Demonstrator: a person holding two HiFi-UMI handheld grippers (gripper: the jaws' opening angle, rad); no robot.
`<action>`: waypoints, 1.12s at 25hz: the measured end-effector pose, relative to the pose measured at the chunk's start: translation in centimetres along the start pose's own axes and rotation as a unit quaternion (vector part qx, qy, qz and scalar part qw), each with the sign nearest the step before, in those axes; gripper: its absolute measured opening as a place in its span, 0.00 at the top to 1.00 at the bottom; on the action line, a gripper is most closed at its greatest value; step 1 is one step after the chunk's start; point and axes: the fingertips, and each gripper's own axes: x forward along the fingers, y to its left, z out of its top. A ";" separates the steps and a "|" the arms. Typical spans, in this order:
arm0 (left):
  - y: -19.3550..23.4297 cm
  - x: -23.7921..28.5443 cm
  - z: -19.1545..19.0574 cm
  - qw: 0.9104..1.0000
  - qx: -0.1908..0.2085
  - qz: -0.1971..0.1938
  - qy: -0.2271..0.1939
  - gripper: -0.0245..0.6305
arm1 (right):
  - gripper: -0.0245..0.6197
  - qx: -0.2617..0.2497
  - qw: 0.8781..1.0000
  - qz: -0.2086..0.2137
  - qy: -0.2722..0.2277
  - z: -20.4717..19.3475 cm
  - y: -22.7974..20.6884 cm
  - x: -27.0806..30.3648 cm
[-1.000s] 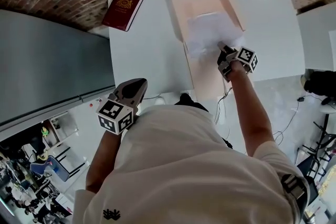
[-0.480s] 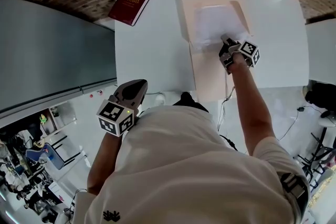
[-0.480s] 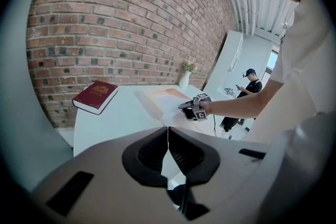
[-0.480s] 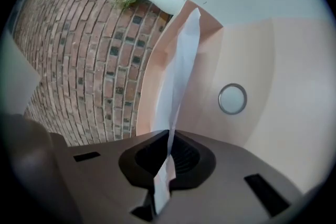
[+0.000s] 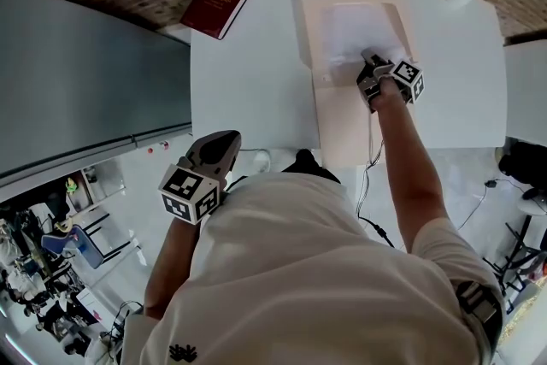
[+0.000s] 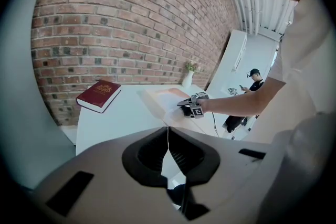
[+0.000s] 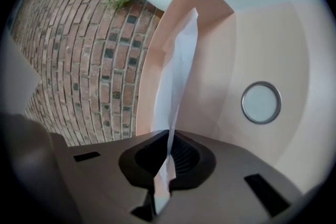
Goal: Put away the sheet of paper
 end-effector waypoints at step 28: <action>1.1 -2.4 -1.4 1.000 0.000 -0.017 -0.022 0.93 | 0.59 -0.200 0.973 -0.077 0.085 -2.4 2.2 0.2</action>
